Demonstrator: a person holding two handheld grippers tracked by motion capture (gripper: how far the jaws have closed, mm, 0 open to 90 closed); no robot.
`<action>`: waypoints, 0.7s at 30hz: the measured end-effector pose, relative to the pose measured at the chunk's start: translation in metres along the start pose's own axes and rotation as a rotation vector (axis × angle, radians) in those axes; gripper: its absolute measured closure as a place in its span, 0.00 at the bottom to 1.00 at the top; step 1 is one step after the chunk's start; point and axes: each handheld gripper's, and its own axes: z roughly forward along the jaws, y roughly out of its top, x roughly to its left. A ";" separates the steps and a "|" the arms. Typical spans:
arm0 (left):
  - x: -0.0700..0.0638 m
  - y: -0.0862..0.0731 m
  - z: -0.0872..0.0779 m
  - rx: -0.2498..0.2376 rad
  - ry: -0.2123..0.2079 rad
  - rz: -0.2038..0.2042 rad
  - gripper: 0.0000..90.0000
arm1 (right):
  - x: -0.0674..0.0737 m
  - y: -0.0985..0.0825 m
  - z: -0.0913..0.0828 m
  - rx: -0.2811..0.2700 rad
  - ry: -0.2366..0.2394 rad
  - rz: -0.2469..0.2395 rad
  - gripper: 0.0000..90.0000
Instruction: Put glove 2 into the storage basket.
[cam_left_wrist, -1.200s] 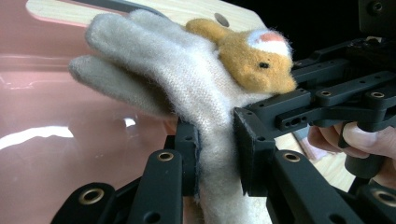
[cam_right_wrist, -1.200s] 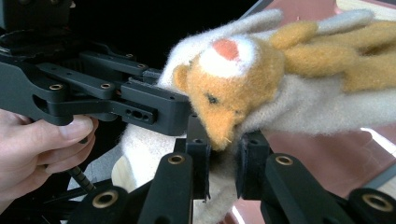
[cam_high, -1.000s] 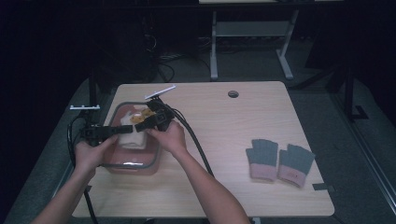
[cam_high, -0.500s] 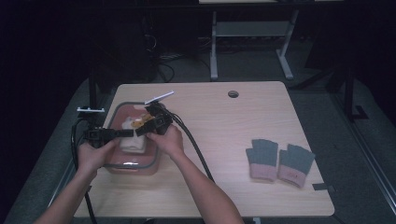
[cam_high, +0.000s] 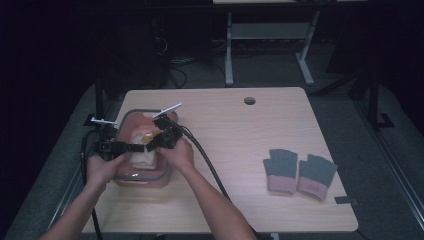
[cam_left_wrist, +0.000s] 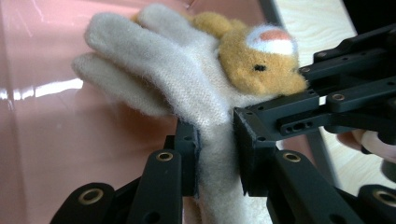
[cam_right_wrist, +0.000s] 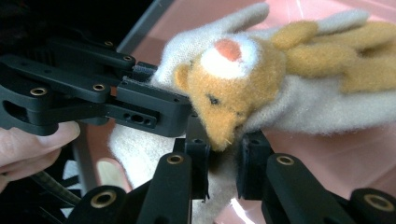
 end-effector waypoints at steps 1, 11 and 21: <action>0.000 0.000 0.001 0.011 0.011 0.007 0.80 | 0.001 0.000 0.002 0.007 -0.009 -0.007 0.86; -0.001 0.000 0.007 0.042 0.070 0.038 0.80 | 0.005 0.001 0.006 0.041 -0.078 -0.054 0.81; -0.005 0.002 0.014 0.101 0.145 0.066 0.77 | 0.008 0.000 -0.002 0.053 -0.139 -0.078 0.76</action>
